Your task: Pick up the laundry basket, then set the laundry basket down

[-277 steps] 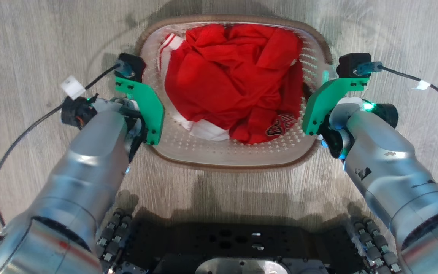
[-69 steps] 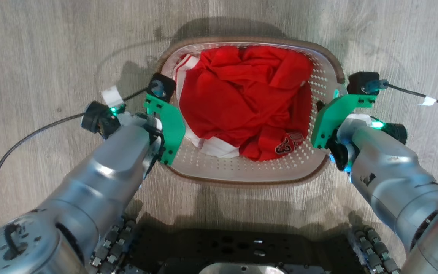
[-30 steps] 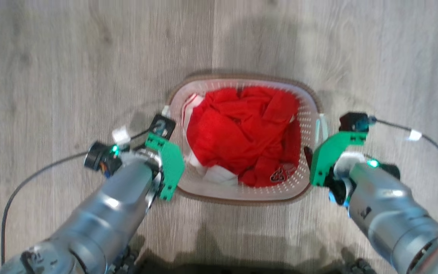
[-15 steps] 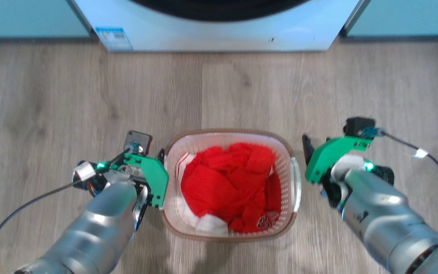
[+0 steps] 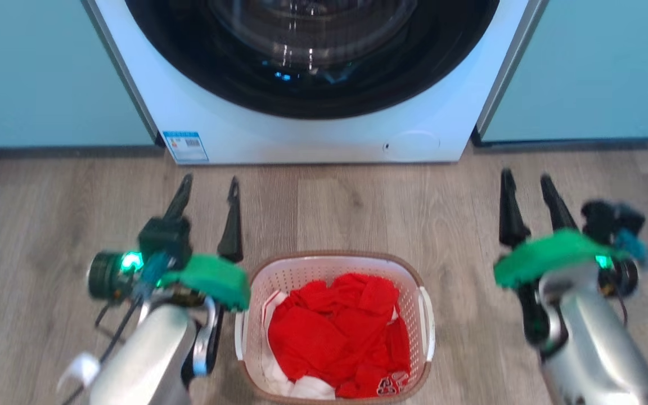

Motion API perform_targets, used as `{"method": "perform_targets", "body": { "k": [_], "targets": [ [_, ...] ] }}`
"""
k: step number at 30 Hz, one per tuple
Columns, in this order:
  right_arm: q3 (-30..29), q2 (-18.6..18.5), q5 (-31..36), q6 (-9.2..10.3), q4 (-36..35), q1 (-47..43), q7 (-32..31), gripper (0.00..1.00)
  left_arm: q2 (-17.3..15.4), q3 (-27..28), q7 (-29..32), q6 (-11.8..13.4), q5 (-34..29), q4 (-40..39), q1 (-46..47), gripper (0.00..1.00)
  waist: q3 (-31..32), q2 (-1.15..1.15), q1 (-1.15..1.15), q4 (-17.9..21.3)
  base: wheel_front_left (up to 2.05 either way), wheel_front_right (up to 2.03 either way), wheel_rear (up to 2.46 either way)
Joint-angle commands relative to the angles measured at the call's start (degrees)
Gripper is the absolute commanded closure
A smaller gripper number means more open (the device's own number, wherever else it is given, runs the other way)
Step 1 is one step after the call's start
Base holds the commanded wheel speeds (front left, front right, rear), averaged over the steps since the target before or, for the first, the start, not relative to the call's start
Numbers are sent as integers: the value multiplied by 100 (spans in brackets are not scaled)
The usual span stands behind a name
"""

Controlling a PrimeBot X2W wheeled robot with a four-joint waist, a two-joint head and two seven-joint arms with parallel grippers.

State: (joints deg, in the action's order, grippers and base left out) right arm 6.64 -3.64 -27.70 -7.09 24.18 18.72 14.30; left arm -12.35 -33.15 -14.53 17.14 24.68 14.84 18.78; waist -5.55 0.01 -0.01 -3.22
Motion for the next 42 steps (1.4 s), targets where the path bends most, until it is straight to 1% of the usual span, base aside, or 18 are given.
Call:
{"method": "perform_targets", "body": {
  "k": [1, 2, 4, 8, 11, 13, 17, 25, 34, 42],
  "targets": [
    [27, 48, 199, -40, -491, 32, 69, 0, -52, 458, -46, -25, -175, -418, 146, 0, 152, -1, 1, -5, 0, 0, 0],
    [-23, 63, 304, -40, -738, -170, 69, 0, 18, 640, -46, -63, -266, -604, -59, 0, 190, -1, 1, -3, 0, 0, 0],
    [-8, 71, 229, -40, -1145, -538, 69, 0, 236, 1088, -46, -195, -396, -1042, -416, 0, 255, -1, 1, -6, 0, 0, 0],
    [87, 74, 229, -40, -1705, -1119, 69, 0, 582, 1700, -46, -491, -644, -1345, -1080, 0, 340, -1, 1, 3, 0, 0, 0],
    [83, 75, 247, -40, -1976, -1434, 69, 0, 749, 1961, -46, -643, -942, -1399, -1403, 0, 369, -1, 1, 8, 0, 0, 0],
    [39, 75, 330, -40, -2047, -1630, 69, 0, 827, 2060, -46, -687, -1146, -1403, -1568, 0, 399, -1, 1, 5, 0, 0, 0],
    [-3, 75, 362, -40, -2114, -1911, 70, 0, 913, 2096, -46, -791, -1359, -1323, -1797, 0, 448, -1, 1, -9, 0, 0, 0],
    [-99, 76, 379, -40, -2222, -1977, 70, 0, 944, 2131, -47, -1116, -1335, -1399, -1797, 0, 446, -1, 1, -27, 0, 0, 0],
    [-94, 76, 390, -40, -2214, -1980, 70, 0, 947, 2141, -47, -1212, -1321, -1441, -1806, 0, 457, -1, 1, 6, 0, 0, 0],
    [-29, 76, 391, -40, -2223, -1971, 70, 0, 947, 2131, -47, -1242, -1219, -1415, -1812, 0, 417, -1, 1, 26, 0, 0, 0]
  ]
}}
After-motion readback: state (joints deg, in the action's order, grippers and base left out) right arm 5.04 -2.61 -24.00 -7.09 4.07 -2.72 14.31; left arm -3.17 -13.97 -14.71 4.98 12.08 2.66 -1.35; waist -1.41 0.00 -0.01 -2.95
